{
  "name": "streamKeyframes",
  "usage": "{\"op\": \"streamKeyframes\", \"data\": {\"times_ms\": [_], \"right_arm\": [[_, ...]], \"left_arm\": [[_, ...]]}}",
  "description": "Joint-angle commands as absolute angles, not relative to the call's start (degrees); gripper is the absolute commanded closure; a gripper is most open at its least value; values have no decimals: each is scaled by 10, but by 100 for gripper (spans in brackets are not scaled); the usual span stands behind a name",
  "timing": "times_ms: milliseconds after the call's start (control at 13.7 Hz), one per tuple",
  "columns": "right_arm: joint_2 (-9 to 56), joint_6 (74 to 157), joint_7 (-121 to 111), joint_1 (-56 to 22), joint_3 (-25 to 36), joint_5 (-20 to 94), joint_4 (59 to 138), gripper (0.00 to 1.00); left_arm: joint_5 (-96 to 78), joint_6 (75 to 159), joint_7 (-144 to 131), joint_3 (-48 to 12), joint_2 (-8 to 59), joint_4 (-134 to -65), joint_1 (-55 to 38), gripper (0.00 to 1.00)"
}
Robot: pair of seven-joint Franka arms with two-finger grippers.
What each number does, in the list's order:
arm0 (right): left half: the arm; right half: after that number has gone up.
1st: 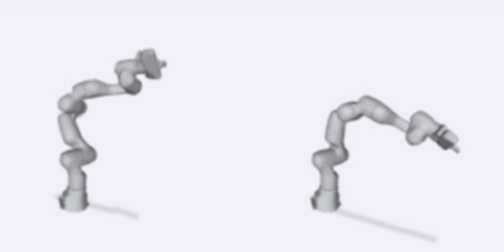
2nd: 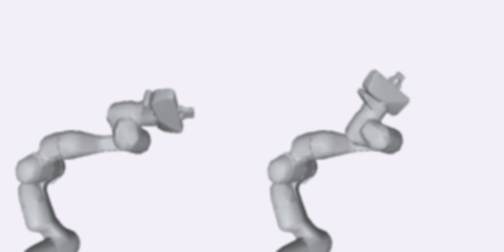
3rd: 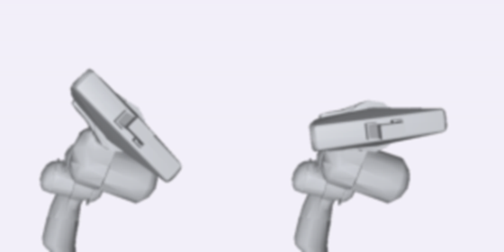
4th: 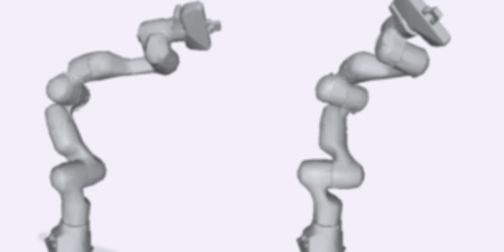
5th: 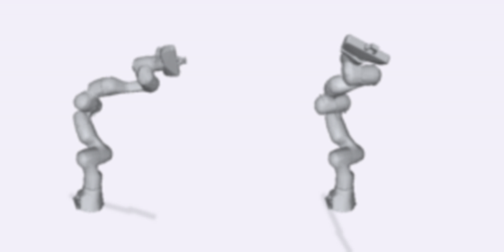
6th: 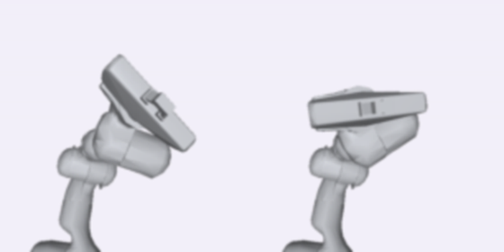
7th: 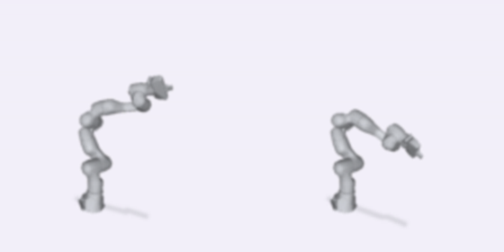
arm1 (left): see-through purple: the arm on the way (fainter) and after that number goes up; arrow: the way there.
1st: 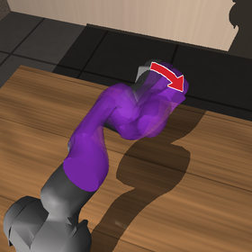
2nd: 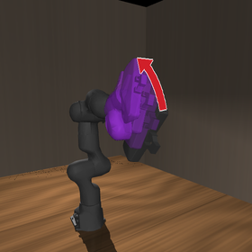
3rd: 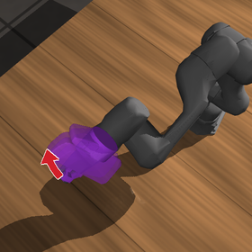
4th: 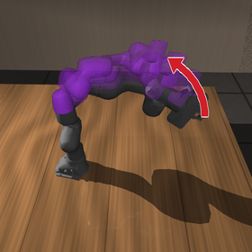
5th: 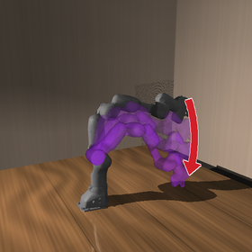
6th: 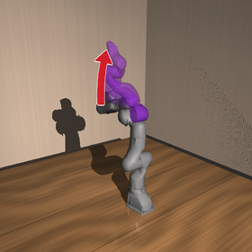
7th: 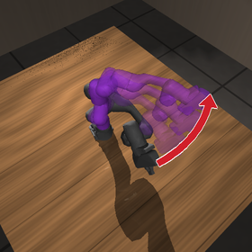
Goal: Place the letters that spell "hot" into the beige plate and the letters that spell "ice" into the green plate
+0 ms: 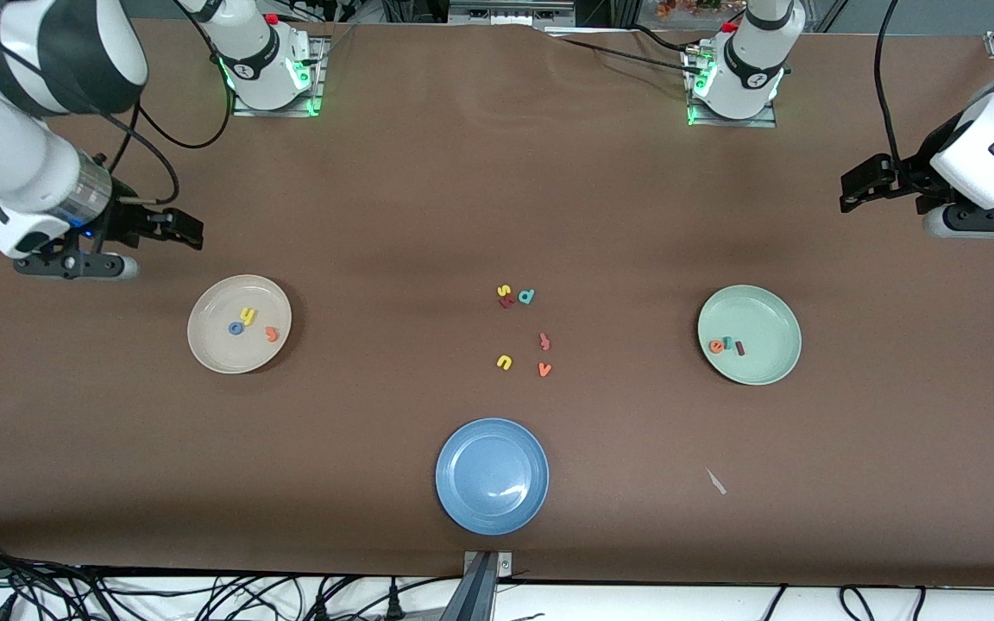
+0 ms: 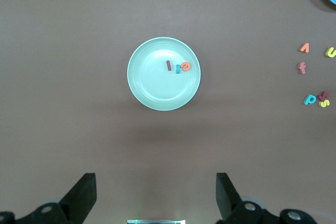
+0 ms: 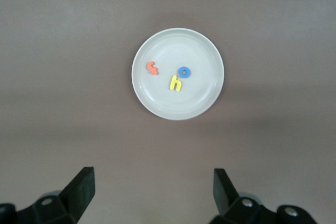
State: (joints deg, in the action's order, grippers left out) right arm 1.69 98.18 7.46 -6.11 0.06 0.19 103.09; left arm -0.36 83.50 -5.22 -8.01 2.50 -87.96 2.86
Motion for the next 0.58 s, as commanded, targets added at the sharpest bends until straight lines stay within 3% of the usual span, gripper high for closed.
{"op": "streamKeyframes", "data": {"times_ms": [0, 512], "right_arm": [[21, 894, 54, -62, 17, -6, 955, 0], [11, 861, 27, -58, 29, 3, 928, 0]], "left_arm": [[-22, 825, -43, -77, 18, -875, 30, 0], [-22, 824, -44, -77, 18, -875, 30, 0]]}}
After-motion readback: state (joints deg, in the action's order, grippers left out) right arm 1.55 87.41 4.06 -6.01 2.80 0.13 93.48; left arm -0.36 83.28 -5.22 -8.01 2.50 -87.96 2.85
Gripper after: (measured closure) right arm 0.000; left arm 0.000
